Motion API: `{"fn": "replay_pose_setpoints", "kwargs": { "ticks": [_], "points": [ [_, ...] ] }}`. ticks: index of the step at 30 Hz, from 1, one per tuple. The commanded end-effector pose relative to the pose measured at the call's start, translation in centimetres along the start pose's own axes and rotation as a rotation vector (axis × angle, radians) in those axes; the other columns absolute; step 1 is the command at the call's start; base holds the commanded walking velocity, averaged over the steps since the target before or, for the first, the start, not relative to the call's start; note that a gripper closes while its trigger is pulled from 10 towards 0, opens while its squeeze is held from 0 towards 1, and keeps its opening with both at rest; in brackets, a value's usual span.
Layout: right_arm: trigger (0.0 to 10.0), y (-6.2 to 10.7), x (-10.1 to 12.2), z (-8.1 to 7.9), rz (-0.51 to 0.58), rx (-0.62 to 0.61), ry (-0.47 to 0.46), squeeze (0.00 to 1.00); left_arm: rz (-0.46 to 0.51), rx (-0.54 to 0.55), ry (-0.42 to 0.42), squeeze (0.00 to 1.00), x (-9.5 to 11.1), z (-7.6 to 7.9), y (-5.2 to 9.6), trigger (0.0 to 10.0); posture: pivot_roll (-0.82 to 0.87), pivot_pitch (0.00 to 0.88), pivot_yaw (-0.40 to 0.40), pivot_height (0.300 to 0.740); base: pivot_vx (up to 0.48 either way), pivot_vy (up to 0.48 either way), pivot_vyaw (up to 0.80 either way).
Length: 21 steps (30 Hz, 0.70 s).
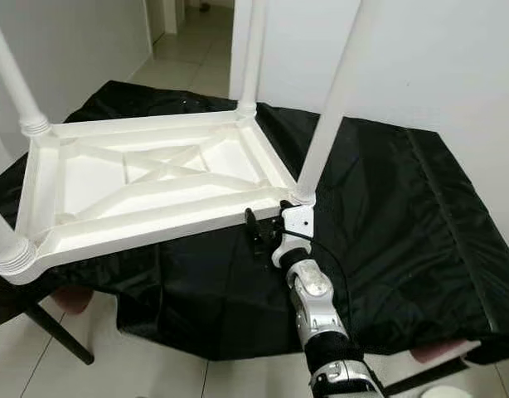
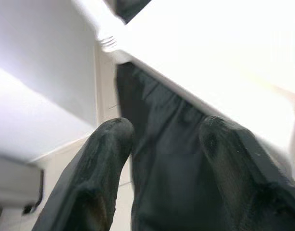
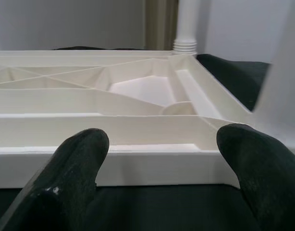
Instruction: Building children table
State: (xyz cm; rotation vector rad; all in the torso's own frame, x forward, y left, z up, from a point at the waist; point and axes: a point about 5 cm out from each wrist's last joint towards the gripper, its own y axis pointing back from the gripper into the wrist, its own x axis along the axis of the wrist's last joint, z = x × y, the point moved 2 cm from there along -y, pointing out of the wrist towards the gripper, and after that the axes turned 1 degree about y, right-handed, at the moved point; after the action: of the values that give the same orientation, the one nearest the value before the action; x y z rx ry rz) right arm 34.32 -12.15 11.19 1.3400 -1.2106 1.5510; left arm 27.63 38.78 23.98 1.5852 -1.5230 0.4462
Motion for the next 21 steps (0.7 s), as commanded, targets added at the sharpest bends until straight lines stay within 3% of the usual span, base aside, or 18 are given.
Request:
{"fn": "replay_pose_setpoints", "kwargs": {
  "ticks": [1,5,6,7,10,11,12,15,18,19,20,21],
  "points": [
    [10.0,0.3,-0.1,0.4,0.007,-0.021,0.000,0.00,0.008,0.481,0.006,0.00,-0.1,-2.7,-0.8,10.0,0.17,0.032,-0.028,0.740,0.000,0.000,0.00],
    [10.0,0.5,-0.1,0.5,0.007,-0.026,-0.001,0.00,0.048,0.486,0.036,0.00,0.6,-2.4,-1.8,10.0,0.17,0.032,-0.023,0.740,0.000,0.000,0.00],
    [10.0,0.6,-0.2,0.5,0.007,-0.031,-0.001,0.00,0.104,0.427,0.064,0.00,1.4,-1.1,-3.1,10.0,0.16,0.034,-0.016,0.740,0.000,0.000,0.00],
    [10.0,0.6,-0.2,0.5,0.007,-0.031,-0.001,0.00,0.104,0.427,0.064,0.00,1.4,-1.1,-3.1,10.0,0.16,0.034,-0.016,0.740,0.000,0.000,0.00],
    [10.0,0.8,-0.2,0.8,0.008,-0.044,0.000,0.00,0.177,0.301,0.094,0.00,2.2,1.5,-4.9,10.0,0.15,0.035,-0.012,0.740,0.000,0.000,0.00],
    [10.0,0.8,-0.2,0.8,0.008,-0.044,0.000,0.00,0.177,0.301,0.094,0.00,2.2,1.5,-4.9,10.0,0.15,0.035,-0.012,0.740,0.000,0.000,0.00],
    [10.0,0.8,-0.2,0.9,0.009,-0.051,0.000,0.00,0.201,0.230,0.113,0.00,2.1,3.2,-5.6,10.0,0.15,0.037,-0.013,0.740,0.000,0.000,0.00],
    [10.0,0.9,-0.2,1.1,0.009,-0.060,-0.003,0.00,0.203,0.149,0.140,0.00,1.6,5.6,-6.7,10.0,0.15,0.041,-0.015,0.740,0.000,0.000,0.00],
    [10.0,0.9,-0.2,1.1,0.009,-0.062,-0.005,0.00,0.197,0.131,0.152,0.00,1.4,6.3,-7.0,10.0,0.15,0.041,-0.015,0.740,0.000,0.000,0.00],
    [10.0,0.8,-0.2,0.9,0.010,-0.063,-0.005,0.00,0.217,0.092,0.165,0.00,1.4,7.6,-7.4,10.0,0.15,0.045,-0.015,0.740,0.000,0.000,0.00],
    [10.0,0.8,-0.2,0.9,0.010,-0.063,-0.005,0.00,0.217,0.092,0.165,0.00,1.4,7.6,-7.4,10.0,0.15,0.045,-0.015,0.740,0.000,0.000,0.00],
    [10.0,0.7,-0.1,0.8,0.011,-0.069,-0.005,0.00,0.224,0.064,0.190,0.00,1.3,8.8,-7.7,10.0,0.15,0.048,-0.020,0.740,0.000,0.000,0.00]
  ]
}}
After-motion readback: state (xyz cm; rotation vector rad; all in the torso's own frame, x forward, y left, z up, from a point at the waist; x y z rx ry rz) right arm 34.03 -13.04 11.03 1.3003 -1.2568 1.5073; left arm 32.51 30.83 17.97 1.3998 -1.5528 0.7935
